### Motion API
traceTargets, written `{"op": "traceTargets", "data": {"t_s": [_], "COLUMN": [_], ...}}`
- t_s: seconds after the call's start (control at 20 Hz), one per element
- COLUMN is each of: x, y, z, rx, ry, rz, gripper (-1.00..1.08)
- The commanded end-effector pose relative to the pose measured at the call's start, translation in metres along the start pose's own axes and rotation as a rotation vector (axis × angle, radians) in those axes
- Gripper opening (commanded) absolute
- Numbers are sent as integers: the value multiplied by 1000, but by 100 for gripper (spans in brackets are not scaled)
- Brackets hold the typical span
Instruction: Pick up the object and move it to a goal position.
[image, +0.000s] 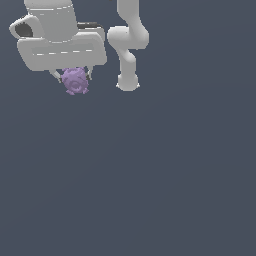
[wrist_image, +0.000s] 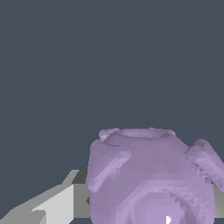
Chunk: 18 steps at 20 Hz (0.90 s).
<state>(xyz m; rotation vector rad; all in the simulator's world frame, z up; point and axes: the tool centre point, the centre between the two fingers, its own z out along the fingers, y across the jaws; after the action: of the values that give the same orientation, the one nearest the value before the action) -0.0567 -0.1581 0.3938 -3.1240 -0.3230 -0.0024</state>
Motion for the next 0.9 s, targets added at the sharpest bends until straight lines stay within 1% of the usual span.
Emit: {"op": "traceTargets", "data": {"t_s": [0.0, 0.4, 0.85], "x": [-2, -3, -3], "y": [9, 31, 43], "z": [-23, -79, -109], "rx": [0, 0, -1], "ry": [-1, -1, -2], "rz": [0, -1, -1], "gripper": [-100, -100, -100]}}
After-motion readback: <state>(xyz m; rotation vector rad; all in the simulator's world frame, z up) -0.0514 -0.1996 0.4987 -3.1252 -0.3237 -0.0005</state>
